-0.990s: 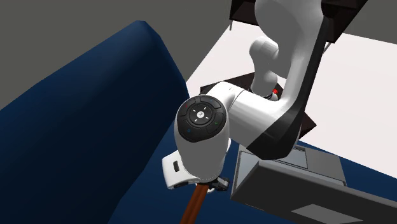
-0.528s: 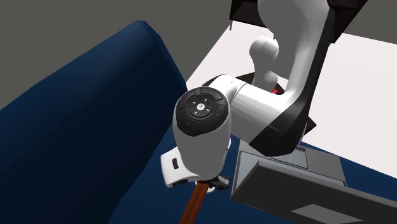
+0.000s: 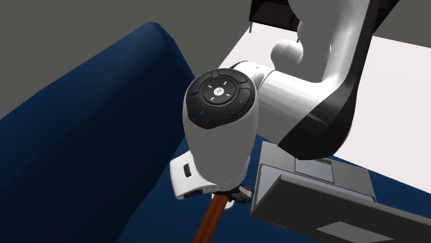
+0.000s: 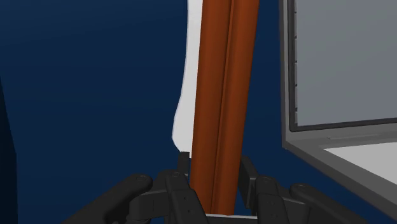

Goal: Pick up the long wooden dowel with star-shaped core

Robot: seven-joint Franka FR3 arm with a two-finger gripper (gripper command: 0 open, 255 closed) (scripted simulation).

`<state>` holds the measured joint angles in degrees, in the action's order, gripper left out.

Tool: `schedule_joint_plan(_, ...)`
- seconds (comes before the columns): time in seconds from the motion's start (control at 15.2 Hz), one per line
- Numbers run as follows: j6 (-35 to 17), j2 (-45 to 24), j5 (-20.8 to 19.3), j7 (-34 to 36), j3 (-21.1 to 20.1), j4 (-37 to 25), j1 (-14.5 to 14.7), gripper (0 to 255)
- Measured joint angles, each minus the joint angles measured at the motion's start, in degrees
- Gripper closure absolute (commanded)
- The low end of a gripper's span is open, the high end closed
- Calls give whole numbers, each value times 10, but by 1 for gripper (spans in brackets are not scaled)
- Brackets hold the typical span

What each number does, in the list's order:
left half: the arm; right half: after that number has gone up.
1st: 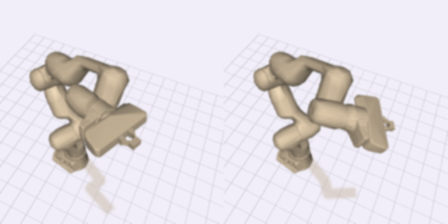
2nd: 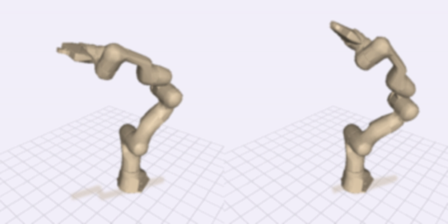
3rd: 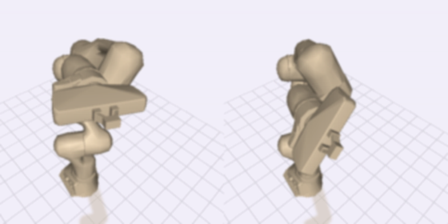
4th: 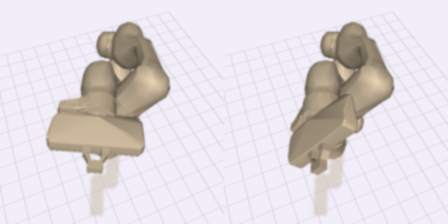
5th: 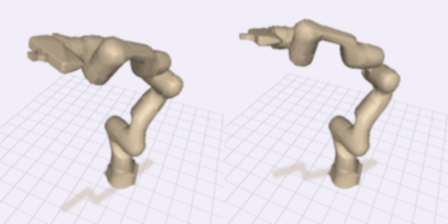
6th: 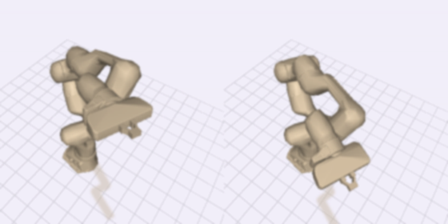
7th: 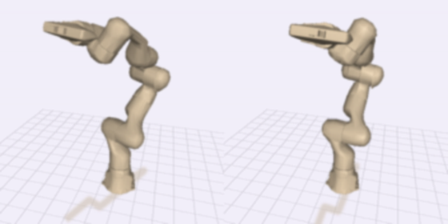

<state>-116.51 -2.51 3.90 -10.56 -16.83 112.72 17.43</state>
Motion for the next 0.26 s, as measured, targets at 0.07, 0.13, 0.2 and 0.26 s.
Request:
schedule_joint_plan(0.07, 9, 2, 1, -1, 1, -7, -1, 255)
schedule_joint_plan(0.13, 15, 4, 1, 0, 0, -12, 0, 255)
schedule_joint_plan(0.2, 23, 6, 1, 0, 0, -18, -1, 255)
schedule_joint_plan(0.26, 28, 8, 2, 0, 0, -20, -1, 255)
